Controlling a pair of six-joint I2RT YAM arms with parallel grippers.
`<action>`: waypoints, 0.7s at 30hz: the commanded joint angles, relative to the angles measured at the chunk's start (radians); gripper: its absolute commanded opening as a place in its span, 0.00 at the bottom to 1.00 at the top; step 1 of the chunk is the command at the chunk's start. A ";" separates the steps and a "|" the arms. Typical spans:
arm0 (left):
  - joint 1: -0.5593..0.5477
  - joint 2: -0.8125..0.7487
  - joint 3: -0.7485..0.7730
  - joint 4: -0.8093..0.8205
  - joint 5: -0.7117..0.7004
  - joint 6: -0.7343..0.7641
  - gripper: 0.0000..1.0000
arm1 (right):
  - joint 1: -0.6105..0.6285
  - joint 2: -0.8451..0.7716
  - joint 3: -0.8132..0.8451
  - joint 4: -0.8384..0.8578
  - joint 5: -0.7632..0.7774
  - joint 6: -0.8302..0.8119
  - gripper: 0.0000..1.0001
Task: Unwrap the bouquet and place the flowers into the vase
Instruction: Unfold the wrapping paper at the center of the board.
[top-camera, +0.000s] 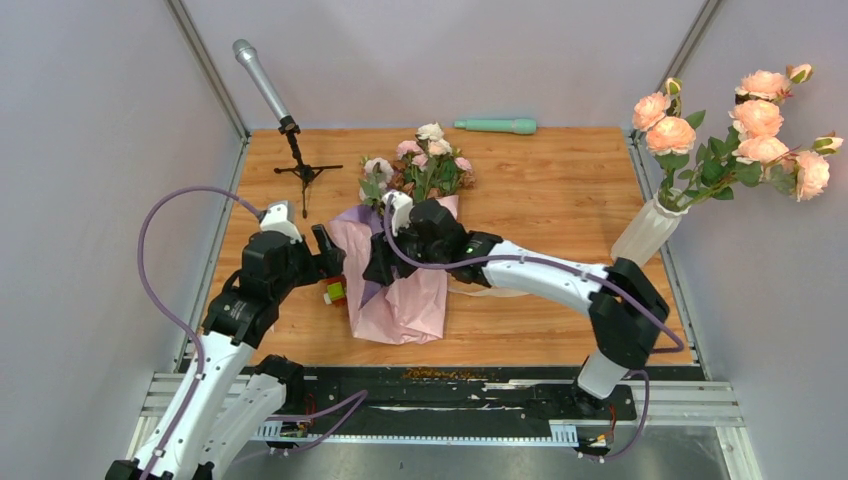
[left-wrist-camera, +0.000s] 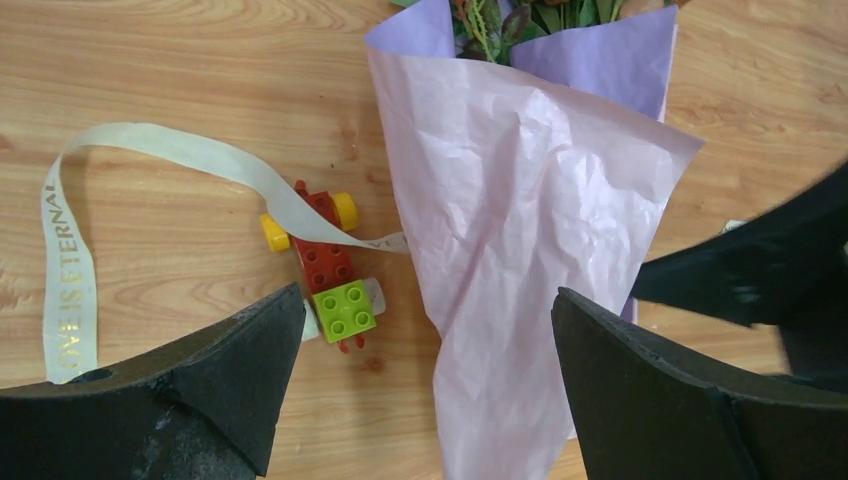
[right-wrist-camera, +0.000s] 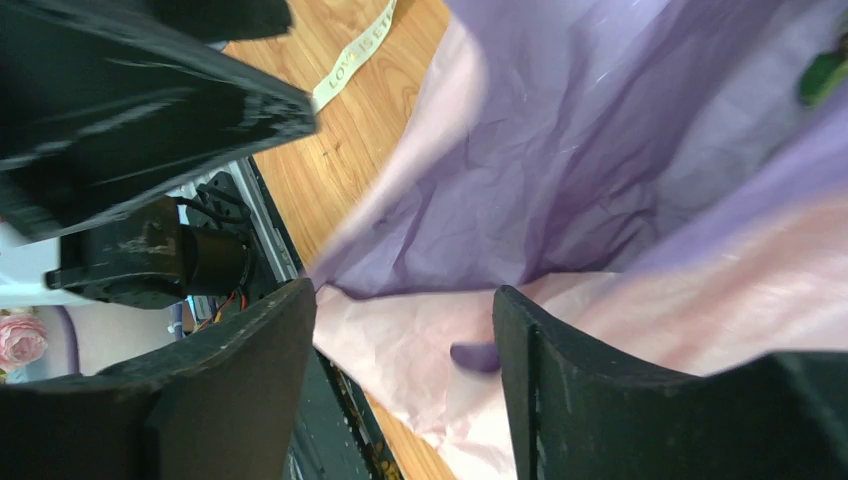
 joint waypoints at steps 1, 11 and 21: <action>0.006 0.030 0.032 0.053 0.086 0.049 1.00 | -0.004 -0.175 -0.031 -0.096 0.105 -0.084 0.69; 0.006 0.000 0.007 0.108 0.140 0.043 1.00 | -0.008 -0.351 -0.107 -0.229 0.356 -0.090 0.77; 0.007 0.040 -0.003 -0.066 -0.215 0.026 1.00 | 0.008 -0.303 -0.123 -0.201 0.315 -0.053 0.78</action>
